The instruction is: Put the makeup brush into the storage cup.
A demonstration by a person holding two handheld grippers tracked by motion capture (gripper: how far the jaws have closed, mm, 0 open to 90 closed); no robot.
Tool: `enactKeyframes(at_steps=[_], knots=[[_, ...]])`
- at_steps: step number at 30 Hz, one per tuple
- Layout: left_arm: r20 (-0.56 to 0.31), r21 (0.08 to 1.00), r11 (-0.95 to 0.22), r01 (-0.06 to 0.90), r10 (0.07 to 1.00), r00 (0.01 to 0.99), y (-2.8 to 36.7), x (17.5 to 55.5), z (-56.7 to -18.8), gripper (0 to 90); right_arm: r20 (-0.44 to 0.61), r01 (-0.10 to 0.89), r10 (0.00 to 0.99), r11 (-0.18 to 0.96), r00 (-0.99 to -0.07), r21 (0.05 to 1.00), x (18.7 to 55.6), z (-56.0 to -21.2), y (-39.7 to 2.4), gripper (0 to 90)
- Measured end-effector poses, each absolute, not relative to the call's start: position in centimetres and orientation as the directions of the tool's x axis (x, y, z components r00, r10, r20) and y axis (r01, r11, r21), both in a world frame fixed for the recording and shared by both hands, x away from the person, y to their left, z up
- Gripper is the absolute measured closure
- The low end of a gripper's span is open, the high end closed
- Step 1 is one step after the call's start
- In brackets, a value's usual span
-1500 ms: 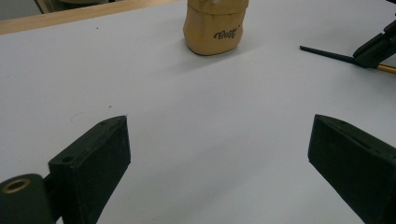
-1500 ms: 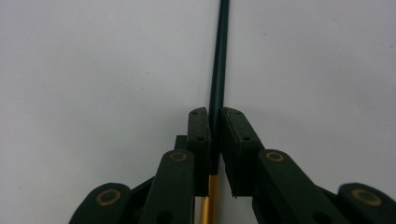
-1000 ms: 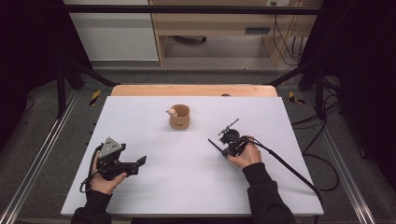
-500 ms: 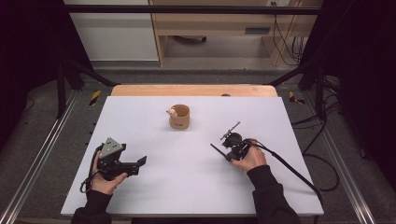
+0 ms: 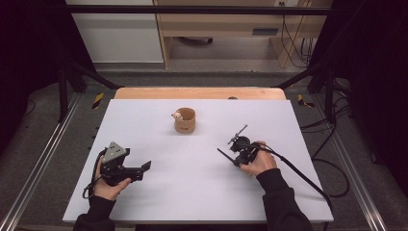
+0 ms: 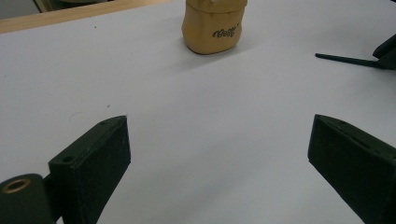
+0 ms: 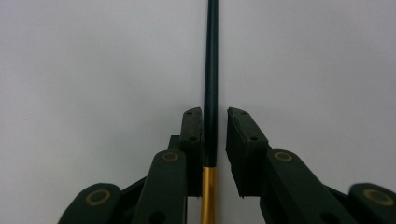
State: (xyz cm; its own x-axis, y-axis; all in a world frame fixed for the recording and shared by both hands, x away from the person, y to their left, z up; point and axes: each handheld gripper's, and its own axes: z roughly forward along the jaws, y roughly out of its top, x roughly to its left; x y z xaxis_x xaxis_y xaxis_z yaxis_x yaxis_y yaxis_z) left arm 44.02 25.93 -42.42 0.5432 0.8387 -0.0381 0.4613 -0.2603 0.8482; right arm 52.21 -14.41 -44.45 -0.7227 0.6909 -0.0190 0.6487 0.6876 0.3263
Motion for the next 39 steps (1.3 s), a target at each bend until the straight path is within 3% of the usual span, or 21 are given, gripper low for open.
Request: enactKeyframes(at_steps=[22, 39], knots=[[-0.034, 0.845, -0.266, 0.463, 0.838, 0.544, 25.87, 44.04, -42.48, 5.3, 0.005, 0.658, 0.677, 0.713, -0.736, 0.242, 52.68, -44.65, -13.72, 83.3], [-0.033, 0.846, -0.266, 0.463, 0.839, 0.544, 25.88, 44.05, -42.41, 5.3, -0.035, 0.607, 0.651, 0.724, -0.758, 0.329, 51.92, -43.98, -14.09, 83.6]])
